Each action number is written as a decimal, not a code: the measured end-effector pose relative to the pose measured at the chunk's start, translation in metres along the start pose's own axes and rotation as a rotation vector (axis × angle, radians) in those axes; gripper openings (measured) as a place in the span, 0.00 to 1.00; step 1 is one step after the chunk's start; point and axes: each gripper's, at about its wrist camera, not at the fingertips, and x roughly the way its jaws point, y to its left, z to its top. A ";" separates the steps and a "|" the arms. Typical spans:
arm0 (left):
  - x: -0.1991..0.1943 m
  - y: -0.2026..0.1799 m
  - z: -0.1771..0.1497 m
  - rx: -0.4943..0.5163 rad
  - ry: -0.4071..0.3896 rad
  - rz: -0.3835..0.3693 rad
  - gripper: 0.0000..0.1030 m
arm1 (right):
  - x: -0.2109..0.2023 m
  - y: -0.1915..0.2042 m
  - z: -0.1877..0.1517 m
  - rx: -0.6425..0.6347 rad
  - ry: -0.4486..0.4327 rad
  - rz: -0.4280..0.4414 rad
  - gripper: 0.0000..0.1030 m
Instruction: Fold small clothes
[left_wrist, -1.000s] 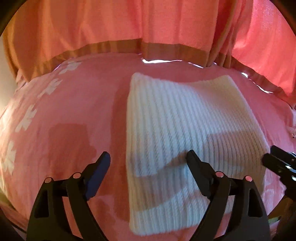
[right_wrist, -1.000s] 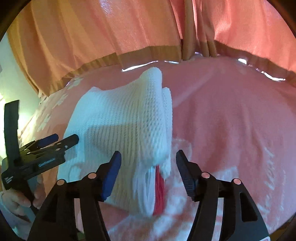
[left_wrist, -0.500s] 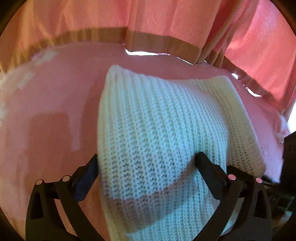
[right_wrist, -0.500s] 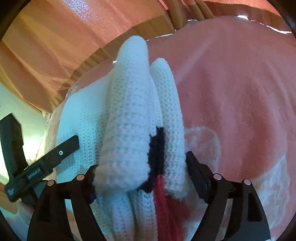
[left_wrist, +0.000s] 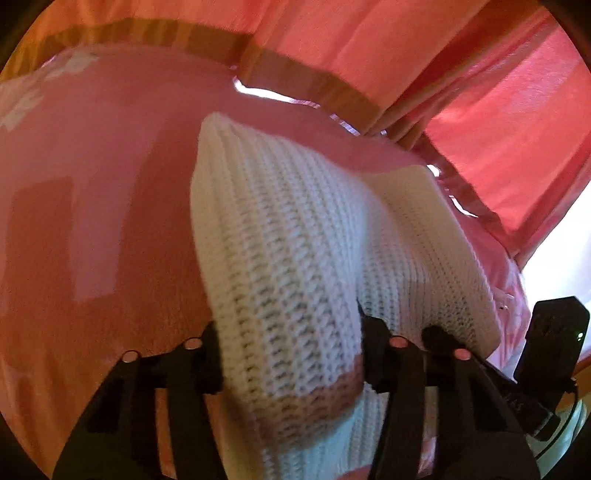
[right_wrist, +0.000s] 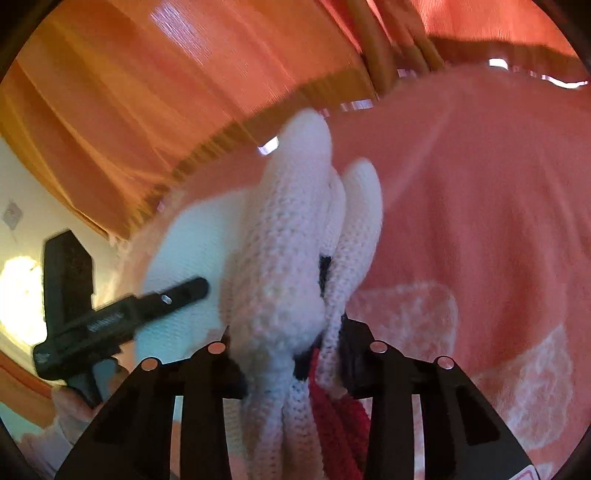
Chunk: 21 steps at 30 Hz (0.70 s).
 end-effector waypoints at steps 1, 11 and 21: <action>-0.007 -0.003 0.002 0.004 -0.008 -0.020 0.47 | -0.009 0.006 0.001 -0.007 -0.027 0.005 0.33; -0.131 -0.031 0.037 0.149 -0.261 -0.112 0.46 | -0.084 0.107 0.027 -0.197 -0.321 0.090 0.33; -0.136 0.061 0.073 0.178 -0.329 0.164 0.70 | 0.035 0.149 0.032 -0.287 -0.146 0.087 0.47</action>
